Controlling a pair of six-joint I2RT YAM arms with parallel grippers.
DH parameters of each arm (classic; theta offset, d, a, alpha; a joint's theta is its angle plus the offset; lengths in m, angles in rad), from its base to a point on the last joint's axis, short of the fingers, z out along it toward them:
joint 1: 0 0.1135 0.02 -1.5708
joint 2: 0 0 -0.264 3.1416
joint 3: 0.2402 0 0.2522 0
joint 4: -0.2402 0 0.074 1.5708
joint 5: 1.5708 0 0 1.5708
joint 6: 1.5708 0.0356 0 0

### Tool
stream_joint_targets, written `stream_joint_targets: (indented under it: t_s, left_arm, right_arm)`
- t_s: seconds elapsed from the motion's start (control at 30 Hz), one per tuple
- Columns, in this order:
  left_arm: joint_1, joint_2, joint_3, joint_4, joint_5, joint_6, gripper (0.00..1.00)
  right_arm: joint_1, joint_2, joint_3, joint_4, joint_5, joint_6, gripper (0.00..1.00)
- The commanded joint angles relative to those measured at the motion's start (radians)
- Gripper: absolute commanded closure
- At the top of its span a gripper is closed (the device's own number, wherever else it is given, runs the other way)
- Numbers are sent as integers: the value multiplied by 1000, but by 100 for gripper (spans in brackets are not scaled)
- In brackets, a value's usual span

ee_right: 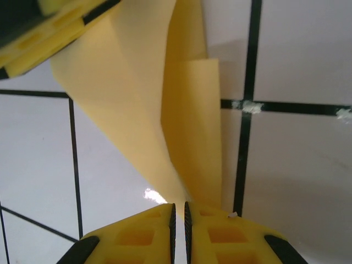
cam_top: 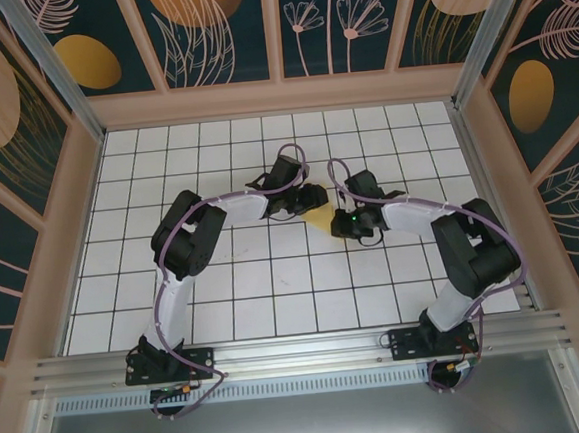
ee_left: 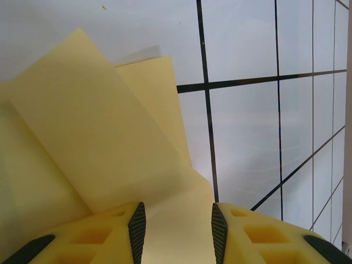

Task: Fold a paper plane with a square sheet of paper (fold left side to right side)
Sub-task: Fourth fold the wing at the center of the table.

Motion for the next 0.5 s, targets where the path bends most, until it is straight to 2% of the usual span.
stream_joint_targets:
  t_s: [0.0,0.27,0.47]
  left_arm:
    - [9,71,-30,-105,-65,9,60]
    - [12,60,-10,-125,-71,21,59]
    - [31,42,3,-145,-85,38,56]
  right_arm:
    - [-20,22,-1,37,-18,10,83]
    - [-28,72,-39,6,-23,-8,83]
    - [-30,100,-44,-46,53,-21,83]
